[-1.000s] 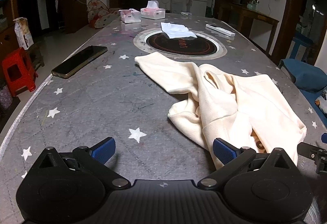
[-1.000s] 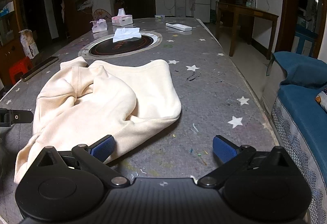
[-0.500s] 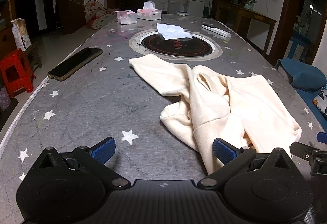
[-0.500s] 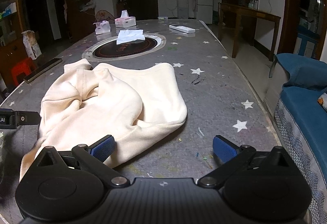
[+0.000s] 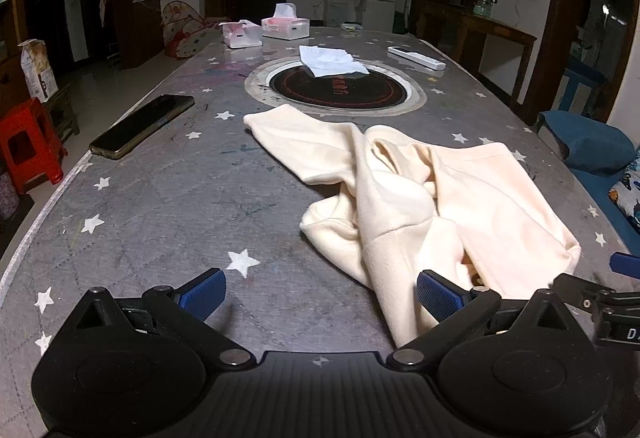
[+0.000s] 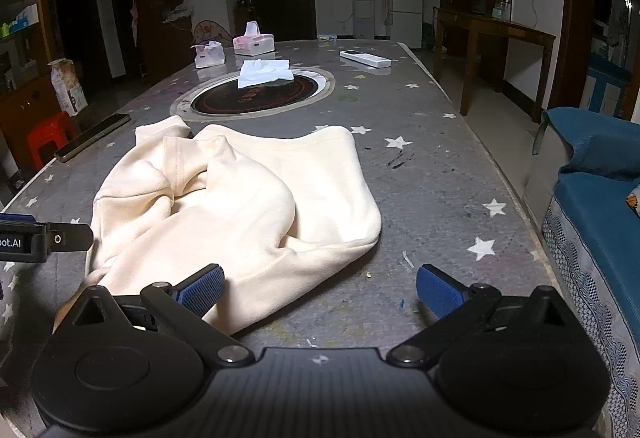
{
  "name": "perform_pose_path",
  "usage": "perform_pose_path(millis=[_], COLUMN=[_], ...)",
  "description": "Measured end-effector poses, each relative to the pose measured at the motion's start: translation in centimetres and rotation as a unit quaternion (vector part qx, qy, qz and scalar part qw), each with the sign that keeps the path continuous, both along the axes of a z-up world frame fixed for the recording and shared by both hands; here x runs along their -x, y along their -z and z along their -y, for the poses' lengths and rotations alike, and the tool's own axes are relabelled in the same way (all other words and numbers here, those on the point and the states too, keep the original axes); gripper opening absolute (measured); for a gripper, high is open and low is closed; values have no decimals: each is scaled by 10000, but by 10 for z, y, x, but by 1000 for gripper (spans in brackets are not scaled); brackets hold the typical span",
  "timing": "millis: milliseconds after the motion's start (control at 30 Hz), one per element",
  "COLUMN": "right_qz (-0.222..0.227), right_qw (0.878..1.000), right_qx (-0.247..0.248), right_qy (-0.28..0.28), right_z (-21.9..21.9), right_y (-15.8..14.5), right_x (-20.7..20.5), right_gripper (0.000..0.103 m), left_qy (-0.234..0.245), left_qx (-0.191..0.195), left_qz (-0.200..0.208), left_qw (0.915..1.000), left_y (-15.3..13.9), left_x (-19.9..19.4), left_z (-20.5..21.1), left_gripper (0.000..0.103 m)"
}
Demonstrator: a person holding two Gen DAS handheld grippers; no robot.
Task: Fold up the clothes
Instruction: 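Move both tools toward the crumpled cream sweatshirt on the table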
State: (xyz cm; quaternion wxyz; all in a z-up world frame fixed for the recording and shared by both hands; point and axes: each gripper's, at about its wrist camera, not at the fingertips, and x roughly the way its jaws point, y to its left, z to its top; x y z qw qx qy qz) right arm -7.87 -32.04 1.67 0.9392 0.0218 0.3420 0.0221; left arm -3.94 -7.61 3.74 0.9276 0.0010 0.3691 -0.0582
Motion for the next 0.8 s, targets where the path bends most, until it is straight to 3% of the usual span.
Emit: perform_pose_path(millis=[800], right_qz=[99], right_qw=[9999], right_qx=[-20], right_qy=[-30], right_z=[-5], right_y=[-5], right_x=[14], right_gripper=[103], left_qy=[184], left_qx=[-110], left_qz=[120], left_qw=[9997], left_y=[-4], left_x=[21], left_z=[13], left_gripper=[103])
